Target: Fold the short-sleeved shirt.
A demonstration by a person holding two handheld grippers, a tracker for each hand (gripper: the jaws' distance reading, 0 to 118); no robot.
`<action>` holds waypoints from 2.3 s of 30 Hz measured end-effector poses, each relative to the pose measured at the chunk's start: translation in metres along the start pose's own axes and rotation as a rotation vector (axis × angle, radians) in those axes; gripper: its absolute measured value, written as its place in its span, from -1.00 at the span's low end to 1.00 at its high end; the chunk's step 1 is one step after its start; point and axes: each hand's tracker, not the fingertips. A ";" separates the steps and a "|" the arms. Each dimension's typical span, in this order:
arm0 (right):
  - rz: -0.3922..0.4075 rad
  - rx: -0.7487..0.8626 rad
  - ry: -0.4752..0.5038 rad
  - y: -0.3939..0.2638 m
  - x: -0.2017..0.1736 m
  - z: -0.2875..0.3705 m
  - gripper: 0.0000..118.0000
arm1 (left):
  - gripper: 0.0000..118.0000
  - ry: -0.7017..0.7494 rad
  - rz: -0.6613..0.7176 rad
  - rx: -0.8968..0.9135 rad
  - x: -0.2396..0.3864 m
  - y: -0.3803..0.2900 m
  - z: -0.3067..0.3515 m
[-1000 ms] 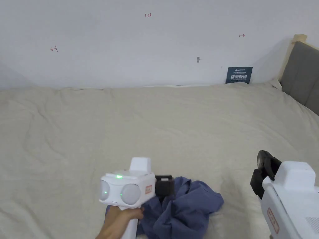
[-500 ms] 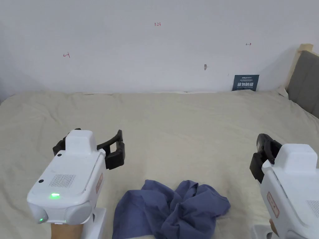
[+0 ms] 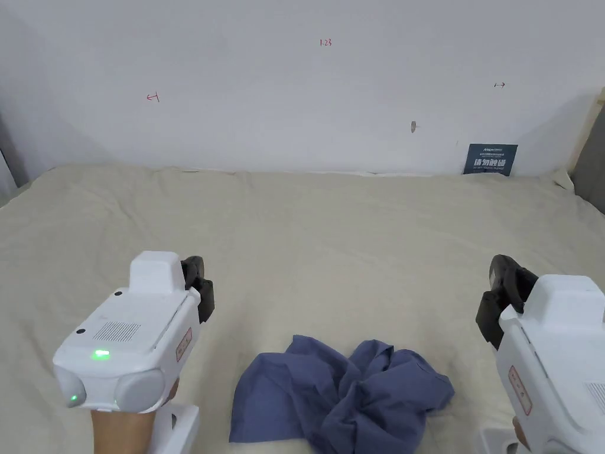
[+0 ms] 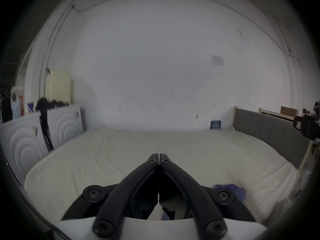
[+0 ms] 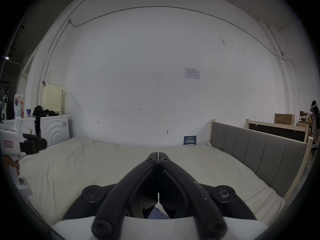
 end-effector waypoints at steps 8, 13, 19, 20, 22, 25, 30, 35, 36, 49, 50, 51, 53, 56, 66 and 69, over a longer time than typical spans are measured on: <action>-0.010 -0.031 -0.005 -0.015 0.005 -0.004 -0.98 | -1.00 -0.097 0.195 -0.475 0.003 -0.065 -0.047; -0.007 -0.062 -0.007 -0.028 0.011 -0.009 -0.98 | -0.91 -0.100 0.202 -0.632 0.020 -0.118 -0.077; -0.009 -0.111 -0.020 -0.043 0.024 -0.019 -0.98 | 0.79 0.003 0.192 -0.762 0.035 -0.160 -0.105; -0.006 -0.118 -0.021 -0.046 0.026 -0.021 -0.98 | 0.72 0.017 0.175 -0.756 0.036 -0.167 -0.108; -0.005 -0.135 -0.026 -0.050 0.031 -0.024 -0.98 | 0.30 0.029 0.158 -0.796 0.039 -0.176 -0.116; -0.009 -0.158 -0.030 -0.056 0.036 -0.030 -0.98 | 0.07 0.092 0.122 -0.850 0.045 -0.186 -0.120; -0.019 -0.215 -0.030 -0.068 0.043 -0.046 -0.98 | -0.85 0.045 0.086 -0.787 0.058 -0.170 -0.101; -0.040 -0.410 -0.029 -0.089 0.052 -0.090 -0.87 | -0.96 -0.016 0.193 -0.739 0.035 -0.165 -0.099; -0.042 -0.472 -0.017 -0.096 0.055 -0.104 -0.69 | -0.96 -0.030 0.186 -0.722 0.033 -0.156 -0.094; -0.017 -0.978 0.086 -0.230 0.043 -0.223 0.49 | -0.96 -0.092 0.224 -0.636 0.005 -0.135 -0.082; -0.023 -0.989 0.089 -0.238 0.041 -0.224 0.24 | -0.96 -0.094 0.228 -0.639 0.002 -0.136 -0.083; -0.040 -0.998 0.103 -0.242 0.039 -0.223 -0.10 | -0.96 -0.095 0.232 -0.643 0.000 -0.138 -0.084; -0.101 -0.977 0.141 -0.246 0.035 -0.217 -0.55 | -0.96 -0.096 0.233 -0.644 -0.001 -0.138 -0.084; -0.062 -0.928 0.122 -0.230 0.020 -0.201 -0.76 | -0.96 -0.099 0.242 -0.641 -0.007 -0.138 -0.083; 0.026 -0.683 0.114 -0.122 0.052 -0.165 -0.79 | -0.96 -0.105 0.309 -0.519 -0.030 -0.092 -0.079; 0.047 -0.615 0.124 -0.075 0.064 -0.163 -0.79 | -0.96 -0.092 0.305 -0.443 -0.041 -0.049 -0.080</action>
